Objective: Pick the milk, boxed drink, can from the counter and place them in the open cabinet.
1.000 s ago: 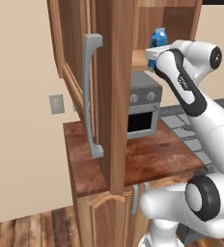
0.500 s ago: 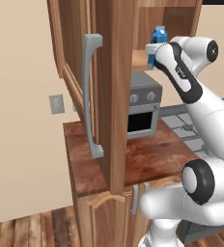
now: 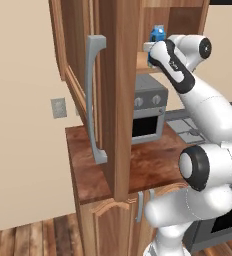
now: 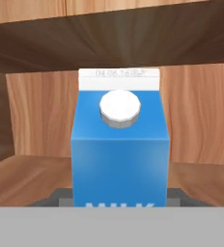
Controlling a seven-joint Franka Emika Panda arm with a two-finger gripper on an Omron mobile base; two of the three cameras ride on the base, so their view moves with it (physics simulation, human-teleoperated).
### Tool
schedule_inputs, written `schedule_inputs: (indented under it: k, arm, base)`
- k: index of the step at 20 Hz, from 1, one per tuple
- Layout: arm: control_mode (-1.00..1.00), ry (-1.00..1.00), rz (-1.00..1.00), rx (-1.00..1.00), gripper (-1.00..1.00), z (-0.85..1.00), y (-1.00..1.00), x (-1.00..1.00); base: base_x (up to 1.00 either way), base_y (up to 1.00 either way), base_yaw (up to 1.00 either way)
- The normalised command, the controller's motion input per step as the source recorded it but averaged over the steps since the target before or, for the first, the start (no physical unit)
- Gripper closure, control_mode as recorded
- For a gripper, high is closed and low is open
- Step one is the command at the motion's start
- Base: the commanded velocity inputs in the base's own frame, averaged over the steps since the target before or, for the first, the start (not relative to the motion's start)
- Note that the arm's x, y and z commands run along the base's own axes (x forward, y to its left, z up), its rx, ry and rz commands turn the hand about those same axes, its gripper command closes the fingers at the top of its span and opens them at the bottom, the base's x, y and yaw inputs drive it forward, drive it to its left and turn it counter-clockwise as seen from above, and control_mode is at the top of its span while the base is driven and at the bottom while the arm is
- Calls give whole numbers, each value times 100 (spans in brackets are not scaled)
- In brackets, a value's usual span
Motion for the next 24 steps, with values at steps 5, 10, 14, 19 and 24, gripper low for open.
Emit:
schedule_inputs:
  k: [5, 10, 14, 19, 24]
  arm:
    - [-100, 2, -1, 0, 100, -2, 0, 70]
    - [-100, 0, 0, 0, 100, -7, 0, 32]
    - [-100, 0, 0, 0, 100, -8, 0, 30]
    - [-100, 0, 0, 0, -100, -12, 0, 8]
    - [-100, 0, 0, 0, -100, 0, 0, 2]
  base:
    - [0, 0, 0]
    - [0, 0, 0]
    - [0, 0, 0]
    - [0, 0, 0]
    - [0, 0, 0]
